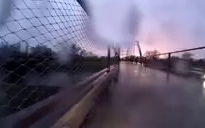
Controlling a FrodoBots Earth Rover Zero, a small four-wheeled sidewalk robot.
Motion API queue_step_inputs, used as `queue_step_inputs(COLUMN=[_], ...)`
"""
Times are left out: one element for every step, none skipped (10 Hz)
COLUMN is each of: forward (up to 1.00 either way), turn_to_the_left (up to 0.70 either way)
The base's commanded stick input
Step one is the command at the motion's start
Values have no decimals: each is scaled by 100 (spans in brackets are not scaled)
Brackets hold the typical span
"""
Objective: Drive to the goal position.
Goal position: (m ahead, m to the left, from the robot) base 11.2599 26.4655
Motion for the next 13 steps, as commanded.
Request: queue_step_inputs(forward=[0,0,0,0,0,0,0,0,0,0,0,0,0], turn_to_the_left=[-69,-69,-69,-69,-69,-69,-69,-69,-69,-69,-70,-70,-70])
